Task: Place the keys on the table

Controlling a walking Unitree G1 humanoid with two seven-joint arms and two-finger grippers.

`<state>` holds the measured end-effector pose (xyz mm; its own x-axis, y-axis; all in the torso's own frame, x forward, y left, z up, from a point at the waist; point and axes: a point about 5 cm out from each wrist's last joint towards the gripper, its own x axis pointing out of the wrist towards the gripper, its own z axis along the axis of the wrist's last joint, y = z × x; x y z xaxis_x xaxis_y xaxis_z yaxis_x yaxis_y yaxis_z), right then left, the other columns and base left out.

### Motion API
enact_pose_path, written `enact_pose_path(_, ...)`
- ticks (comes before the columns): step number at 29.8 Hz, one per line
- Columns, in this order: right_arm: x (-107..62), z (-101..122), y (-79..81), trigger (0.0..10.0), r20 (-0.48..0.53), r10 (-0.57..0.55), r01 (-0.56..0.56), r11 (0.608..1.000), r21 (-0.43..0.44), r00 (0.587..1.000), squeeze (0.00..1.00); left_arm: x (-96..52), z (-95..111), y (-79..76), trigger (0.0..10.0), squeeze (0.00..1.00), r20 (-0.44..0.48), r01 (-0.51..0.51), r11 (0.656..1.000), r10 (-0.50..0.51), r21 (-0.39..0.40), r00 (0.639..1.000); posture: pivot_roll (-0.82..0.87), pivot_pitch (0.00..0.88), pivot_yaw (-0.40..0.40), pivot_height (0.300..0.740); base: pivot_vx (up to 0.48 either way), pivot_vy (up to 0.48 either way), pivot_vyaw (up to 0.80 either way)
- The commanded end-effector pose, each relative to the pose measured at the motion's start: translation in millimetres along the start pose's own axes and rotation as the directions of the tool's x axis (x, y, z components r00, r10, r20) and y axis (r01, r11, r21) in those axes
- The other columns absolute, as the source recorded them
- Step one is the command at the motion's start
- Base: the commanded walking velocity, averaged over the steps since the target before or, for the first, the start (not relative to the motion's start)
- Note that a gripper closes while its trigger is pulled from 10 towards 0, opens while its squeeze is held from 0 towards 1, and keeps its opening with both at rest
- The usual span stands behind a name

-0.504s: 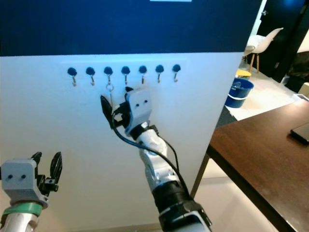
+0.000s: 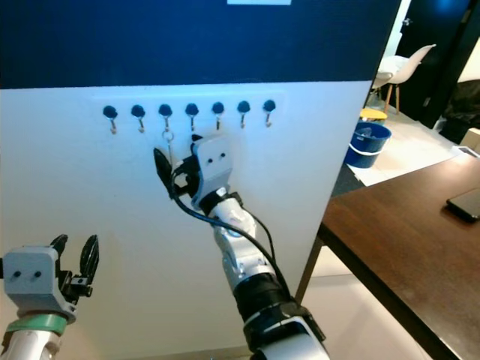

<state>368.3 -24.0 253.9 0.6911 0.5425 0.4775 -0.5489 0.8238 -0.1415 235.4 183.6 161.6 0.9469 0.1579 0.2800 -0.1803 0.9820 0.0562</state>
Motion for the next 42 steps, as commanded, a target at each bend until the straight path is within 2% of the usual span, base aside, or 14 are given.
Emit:
enact_pose_path(1,3.7,-1,8.8,7.6,-0.004,0.024,-0.024,0.999,0.025,1.000,0.00,-0.4,2,1.0,10.0,0.00,0.012,0.003,1.000,-0.003,-0.007,1.000,-0.12,0.000,0.081,0.740,0.000,0.000,0.00)
enact_pose_path(2,3.6,-2,9.7,10.0,-0.004,0.028,-0.028,0.999,0.025,1.000,0.00,-0.5,2,1.1,10.0,0.00,0.013,0.004,1.000,-0.004,-0.007,1.000,-0.12,0.000,0.081,0.740,0.000,0.000,0.00)
enact_pose_path(12,-2.5,-4,13.9,10.0,0.027,0.017,-0.019,0.999,0.042,0.999,0.00,-0.8,2,0.7,10.0,0.00,0.017,0.005,1.000,-0.005,-0.009,1.000,-0.12,0.000,0.081,0.740,0.000,0.000,0.00)
enact_pose_path(26,-3.5,-7,22.6,10.0,0.018,0.072,-0.073,0.996,0.057,0.997,0.00,1.0,5,1.7,10.0,0.00,0.028,-0.005,1.000,0.005,-0.010,1.000,-0.14,0.000,0.072,0.740,0.000,0.000,0.00)
enact_pose_path(42,-5.6,-9,24.9,10.0,0.016,0.085,-0.086,0.995,0.060,0.996,0.00,0.6,4,1.5,10.0,0.00,0.025,-0.002,1.000,0.002,-0.008,1.000,-0.14,0.000,0.075,0.740,0.000,0.000,0.00)
